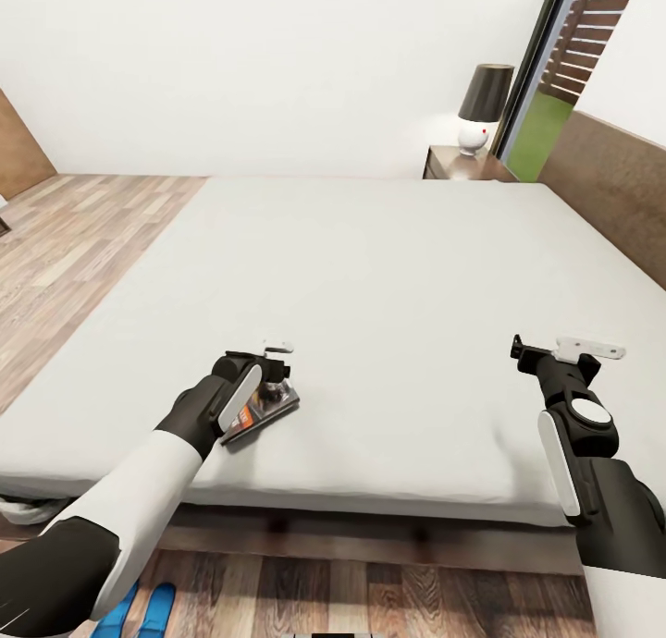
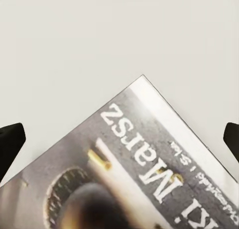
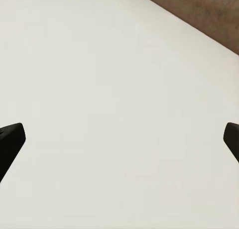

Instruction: In the bedroom, move the book from the bed onto either nightstand, and place the two sandals side by side next to the bed.

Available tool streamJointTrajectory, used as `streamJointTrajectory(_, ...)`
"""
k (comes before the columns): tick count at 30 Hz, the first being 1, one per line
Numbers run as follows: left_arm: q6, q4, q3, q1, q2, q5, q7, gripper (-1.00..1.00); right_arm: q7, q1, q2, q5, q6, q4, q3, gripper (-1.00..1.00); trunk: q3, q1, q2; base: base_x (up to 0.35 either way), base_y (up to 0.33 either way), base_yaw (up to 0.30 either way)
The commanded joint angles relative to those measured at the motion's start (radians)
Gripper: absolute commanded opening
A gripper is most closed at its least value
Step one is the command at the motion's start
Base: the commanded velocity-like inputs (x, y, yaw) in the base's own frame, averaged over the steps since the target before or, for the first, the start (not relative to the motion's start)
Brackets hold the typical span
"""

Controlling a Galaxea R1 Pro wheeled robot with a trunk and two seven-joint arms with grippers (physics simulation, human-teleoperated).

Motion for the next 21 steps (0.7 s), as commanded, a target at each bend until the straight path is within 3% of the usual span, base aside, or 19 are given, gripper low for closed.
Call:
streamJointTrajectory(1,0.003,-0.001,-0.003,-0.001,0.0,0.01,0.009,1.0,-0.007,-0.001,0.0,-0.009,0.004,-0.001,0.001,1.0,-0.001,0.0,0.0,0.012,0.0,0.0)
streamJointTrajectory(13,0.003,-0.001,-0.003,-0.001,-0.001,0.01,0.009,1.0,-0.007,-0.001,0.0,-0.009,0.004,-0.001,0.001,1.0,-0.001,0.0,0.0,0.002,0.0,0.0)
streamJointTrajectory(17,0.002,-0.001,-0.003,-0.001,-0.001,0.011,0.009,1.0,-0.007,-0.001,0.0,-0.009,0.004,-0.001,0.001,1.0,-0.013,0.015,-0.028,0.0,0.0,0.0)
streamJointTrajectory(21,0.003,-0.001,-0.003,-0.001,-0.001,0.01,0.01,1.0,-0.007,-0.001,0.0,-0.009,0.004,-0.001,0.001,1.0,-0.013,0.015,-0.028,0.0,0.0,0.0)
